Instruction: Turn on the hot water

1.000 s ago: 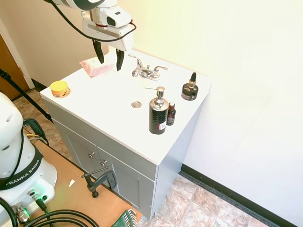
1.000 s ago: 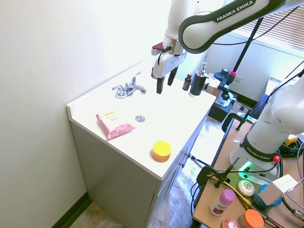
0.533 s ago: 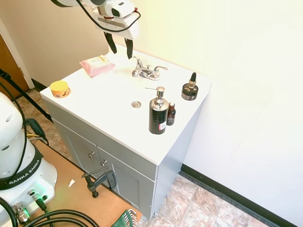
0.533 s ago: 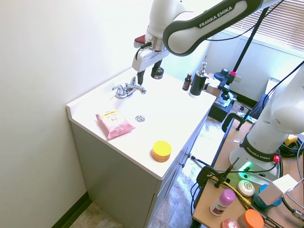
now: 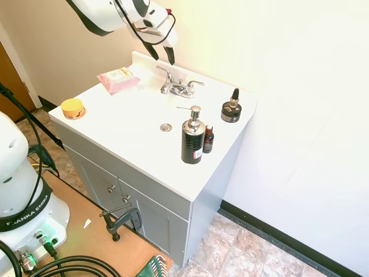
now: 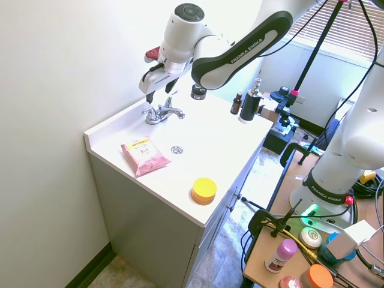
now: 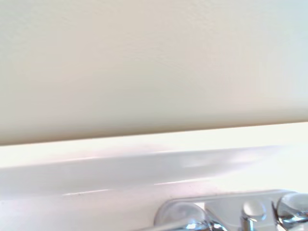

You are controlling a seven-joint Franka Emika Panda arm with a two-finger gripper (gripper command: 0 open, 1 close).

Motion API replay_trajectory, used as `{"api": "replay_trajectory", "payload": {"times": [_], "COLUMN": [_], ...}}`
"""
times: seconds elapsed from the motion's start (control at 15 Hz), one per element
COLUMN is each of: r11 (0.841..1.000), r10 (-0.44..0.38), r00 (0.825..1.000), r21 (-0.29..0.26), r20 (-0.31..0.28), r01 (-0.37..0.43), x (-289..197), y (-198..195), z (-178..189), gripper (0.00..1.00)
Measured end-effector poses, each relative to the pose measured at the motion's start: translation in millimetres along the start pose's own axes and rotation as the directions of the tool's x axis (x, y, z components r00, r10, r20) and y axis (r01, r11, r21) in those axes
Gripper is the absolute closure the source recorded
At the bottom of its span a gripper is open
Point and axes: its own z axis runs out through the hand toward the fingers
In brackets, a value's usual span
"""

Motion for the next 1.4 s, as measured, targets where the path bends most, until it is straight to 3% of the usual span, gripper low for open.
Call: {"api": "replay_trajectory", "payload": {"times": [0.4, 0.73, 1.0, 1.4], "r11": [1.0, 0.999, 0.986, 0.962], "r10": [-0.01, 0.015, 0.047, 0.052], "r00": [1.0, 1.0, 0.996, 0.996], "r21": [-0.001, -0.049, -0.166, -0.272], "r20": [-0.02, 0.024, 0.079, 0.068], "r01": [0.01, -0.014, -0.033, -0.032], "x": [3, -4, -5, 7], "y": [-20, -15, -3, 16], "z": [28, 50, 56, 54], "gripper": [0.0, 0.0, 0.0, 0.0]}}
